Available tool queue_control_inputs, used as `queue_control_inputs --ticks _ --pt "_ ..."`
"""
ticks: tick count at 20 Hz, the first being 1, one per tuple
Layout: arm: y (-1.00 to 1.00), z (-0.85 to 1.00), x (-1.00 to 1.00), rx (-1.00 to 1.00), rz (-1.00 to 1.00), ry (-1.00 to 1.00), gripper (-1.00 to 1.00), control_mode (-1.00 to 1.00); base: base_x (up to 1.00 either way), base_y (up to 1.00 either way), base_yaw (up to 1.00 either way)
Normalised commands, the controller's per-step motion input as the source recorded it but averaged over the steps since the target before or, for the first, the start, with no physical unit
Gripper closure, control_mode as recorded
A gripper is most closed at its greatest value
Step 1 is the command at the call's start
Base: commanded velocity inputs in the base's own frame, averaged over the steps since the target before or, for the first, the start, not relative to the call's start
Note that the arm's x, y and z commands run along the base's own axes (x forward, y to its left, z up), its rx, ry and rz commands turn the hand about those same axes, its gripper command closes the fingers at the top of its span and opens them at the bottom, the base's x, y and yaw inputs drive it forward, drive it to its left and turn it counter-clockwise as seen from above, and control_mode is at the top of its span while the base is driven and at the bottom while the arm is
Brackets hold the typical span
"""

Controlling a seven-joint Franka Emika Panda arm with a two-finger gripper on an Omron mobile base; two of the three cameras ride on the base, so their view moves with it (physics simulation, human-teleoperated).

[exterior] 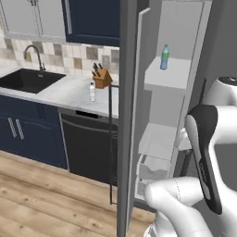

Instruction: Take the bottled waters from the counter and place them in the freezer to freeze. Close the freezer door after placing the bottles.

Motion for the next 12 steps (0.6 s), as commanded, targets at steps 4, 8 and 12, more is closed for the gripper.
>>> queue_control_inputs --ticks 4,8,12 --pt "0.0 0.0 0.0 0.0 0.0 0.0 -1.0 1.0 0.0 0.79 -0.11" --pt "0.0 0.0 0.0 0.0 0.0 0.0 -1.0 1.0 -0.19 0.89 -0.39" --pt "0.0 0.0 0.0 0.0 0.0 0.0 -1.0 1.0 -0.07 1.0 -0.51"
